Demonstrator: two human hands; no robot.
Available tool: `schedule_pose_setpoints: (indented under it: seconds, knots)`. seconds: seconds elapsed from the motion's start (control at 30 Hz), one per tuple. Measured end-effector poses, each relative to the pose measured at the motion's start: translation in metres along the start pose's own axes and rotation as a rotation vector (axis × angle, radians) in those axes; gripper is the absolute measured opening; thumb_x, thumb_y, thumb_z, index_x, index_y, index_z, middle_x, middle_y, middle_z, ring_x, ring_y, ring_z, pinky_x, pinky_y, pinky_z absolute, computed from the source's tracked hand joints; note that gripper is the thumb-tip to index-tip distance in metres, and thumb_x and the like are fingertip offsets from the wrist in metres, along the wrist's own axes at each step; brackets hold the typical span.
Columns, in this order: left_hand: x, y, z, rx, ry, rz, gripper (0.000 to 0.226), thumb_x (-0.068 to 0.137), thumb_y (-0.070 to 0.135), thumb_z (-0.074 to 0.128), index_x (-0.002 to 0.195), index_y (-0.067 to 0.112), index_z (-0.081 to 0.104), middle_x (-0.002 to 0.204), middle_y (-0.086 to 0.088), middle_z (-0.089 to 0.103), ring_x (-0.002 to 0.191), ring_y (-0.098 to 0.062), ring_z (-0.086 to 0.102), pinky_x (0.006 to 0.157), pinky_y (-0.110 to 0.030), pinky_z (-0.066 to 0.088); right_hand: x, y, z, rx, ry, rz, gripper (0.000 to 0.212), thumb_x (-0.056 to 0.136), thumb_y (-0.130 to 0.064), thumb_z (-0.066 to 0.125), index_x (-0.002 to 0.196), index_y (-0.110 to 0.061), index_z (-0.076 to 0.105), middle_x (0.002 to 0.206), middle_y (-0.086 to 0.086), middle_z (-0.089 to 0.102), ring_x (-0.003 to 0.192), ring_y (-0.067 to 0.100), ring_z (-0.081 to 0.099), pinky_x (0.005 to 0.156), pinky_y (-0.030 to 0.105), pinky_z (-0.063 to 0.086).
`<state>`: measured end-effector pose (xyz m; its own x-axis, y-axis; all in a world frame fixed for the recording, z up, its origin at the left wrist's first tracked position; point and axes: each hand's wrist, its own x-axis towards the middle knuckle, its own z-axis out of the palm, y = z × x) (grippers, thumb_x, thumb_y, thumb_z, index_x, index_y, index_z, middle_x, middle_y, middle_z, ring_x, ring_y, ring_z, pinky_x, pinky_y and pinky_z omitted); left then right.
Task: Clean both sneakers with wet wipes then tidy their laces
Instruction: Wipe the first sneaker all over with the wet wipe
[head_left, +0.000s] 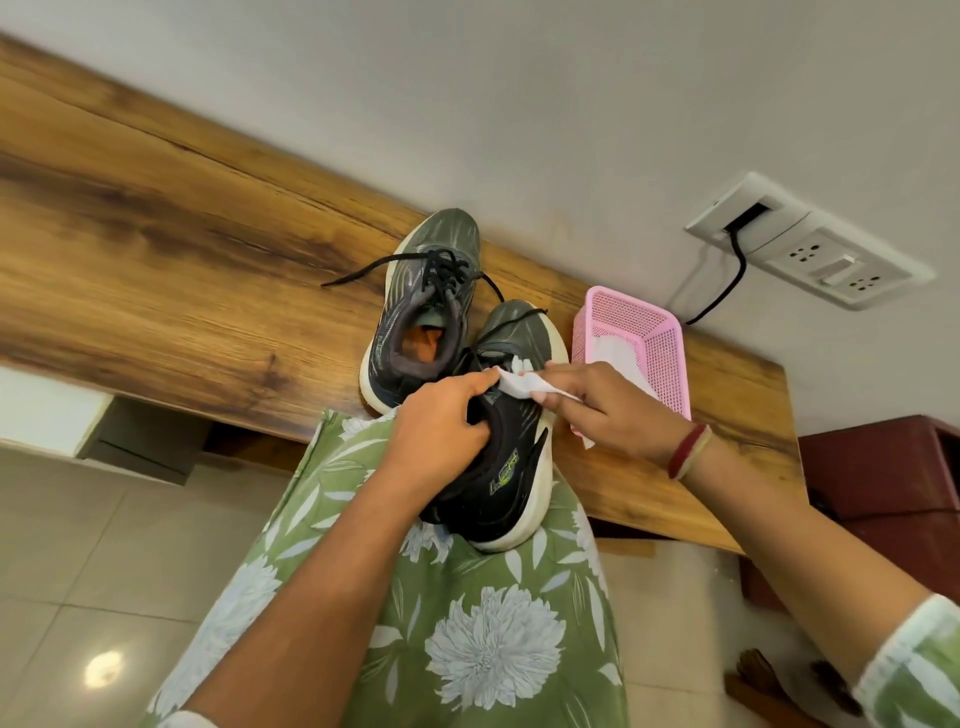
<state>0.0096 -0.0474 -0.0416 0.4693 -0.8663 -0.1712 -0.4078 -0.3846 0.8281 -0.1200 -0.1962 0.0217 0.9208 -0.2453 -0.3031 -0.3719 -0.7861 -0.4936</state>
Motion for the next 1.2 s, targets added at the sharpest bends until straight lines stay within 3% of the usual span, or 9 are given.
schedule_pose_setpoints:
  seconds: [0.1, 0.2, 0.3, 0.4, 0.57, 0.73, 0.83, 0.97, 1.2]
  knots:
    - [0.001, 0.001, 0.000, -0.016, -0.011, -0.001, 0.059, 0.083, 0.012, 0.061, 0.137, 0.033, 0.049, 0.125, 0.005, 0.064, 0.113, -0.020, 0.059, 0.091, -0.038, 0.049, 0.006, 0.008, -0.009, -0.101, -0.034, 0.035, 0.033, 0.099, -0.034, 0.039, 0.113, -0.015, 0.063, 0.119, 0.005, 0.064, 0.111, 0.017, 0.058, 0.105, 0.042, 0.039]
    - [0.001, 0.001, 0.000, -0.045, 0.000, -0.012, 0.058, 0.082, 0.014, 0.063, 0.135, 0.034, 0.051, 0.125, 0.006, 0.063, 0.113, -0.018, 0.059, 0.092, -0.037, 0.049, 0.012, 0.018, -0.011, -0.245, -0.028, 0.068, 0.040, 0.100, -0.032, 0.038, 0.132, -0.014, 0.053, 0.140, 0.005, 0.049, 0.131, 0.018, 0.042, 0.114, 0.035, 0.026]
    - [0.001, 0.001, 0.001, -0.030, -0.001, -0.008, 0.058, 0.080, 0.015, 0.062, 0.134, 0.035, 0.052, 0.127, 0.007, 0.062, 0.117, -0.018, 0.056, 0.094, -0.037, 0.048, 0.010, 0.004, -0.005, -0.117, 0.018, 0.039, 0.042, 0.098, -0.041, 0.034, 0.108, -0.014, 0.064, 0.106, 0.006, 0.066, 0.098, 0.016, 0.060, 0.088, 0.033, 0.047]
    - [0.002, 0.001, 0.000, -0.010, 0.000, 0.019, 0.057, 0.079, 0.014, 0.062, 0.132, 0.034, 0.055, 0.123, 0.008, 0.065, 0.114, -0.017, 0.058, 0.091, -0.036, 0.049, 0.006, -0.006, -0.009, 0.059, -0.011, 0.008, 0.028, 0.099, -0.033, 0.040, 0.088, -0.021, 0.063, 0.076, -0.007, 0.060, 0.071, 0.010, 0.057, 0.068, 0.021, 0.044]
    - [0.001, 0.002, -0.001, -0.030, 0.006, -0.003, 0.056, 0.081, 0.013, 0.063, 0.133, 0.032, 0.054, 0.128, 0.008, 0.061, 0.118, -0.016, 0.055, 0.096, -0.036, 0.047, 0.018, 0.005, -0.012, -0.230, 0.006, 0.026, 0.046, 0.097, -0.045, 0.029, 0.105, -0.013, 0.061, 0.097, 0.003, 0.062, 0.088, 0.015, 0.056, 0.081, 0.036, 0.046]
    - [0.000, 0.002, -0.001, -0.023, 0.000, 0.017, 0.051, 0.079, 0.015, 0.062, 0.125, 0.037, 0.060, 0.102, 0.007, 0.071, 0.094, -0.018, 0.064, 0.078, -0.034, 0.051, 0.009, -0.014, -0.007, 0.023, 0.011, -0.026, 0.025, 0.099, -0.032, 0.040, 0.081, -0.028, 0.057, 0.070, -0.016, 0.057, 0.068, 0.004, 0.055, 0.068, 0.016, 0.040]
    - [0.000, 0.002, -0.001, -0.021, 0.003, 0.010, 0.053, 0.079, 0.013, 0.062, 0.127, 0.036, 0.059, 0.110, 0.008, 0.070, 0.100, -0.017, 0.063, 0.082, -0.035, 0.051, 0.016, -0.009, -0.013, -0.085, -0.023, -0.044, 0.033, 0.099, -0.035, 0.036, 0.092, -0.017, 0.062, 0.081, -0.004, 0.062, 0.077, 0.007, 0.057, 0.092, 0.029, 0.044]
    - [0.000, 0.002, 0.000, -0.028, 0.006, -0.010, 0.056, 0.081, 0.013, 0.063, 0.132, 0.033, 0.055, 0.127, 0.009, 0.062, 0.116, -0.015, 0.057, 0.094, -0.036, 0.049, 0.019, 0.002, -0.008, -0.259, -0.001, -0.013, 0.042, 0.097, -0.043, 0.029, 0.101, -0.014, 0.059, 0.095, -0.002, 0.057, 0.087, 0.011, 0.051, 0.081, 0.034, 0.046]
    - [0.000, 0.003, -0.001, -0.013, 0.001, 0.008, 0.053, 0.080, 0.016, 0.061, 0.128, 0.038, 0.058, 0.114, 0.010, 0.068, 0.103, -0.016, 0.062, 0.083, -0.036, 0.051, 0.016, -0.006, -0.005, -0.163, -0.032, -0.022, 0.027, 0.100, -0.037, 0.034, 0.104, -0.023, 0.056, 0.097, -0.009, 0.057, 0.090, 0.004, 0.053, 0.083, 0.022, 0.043]
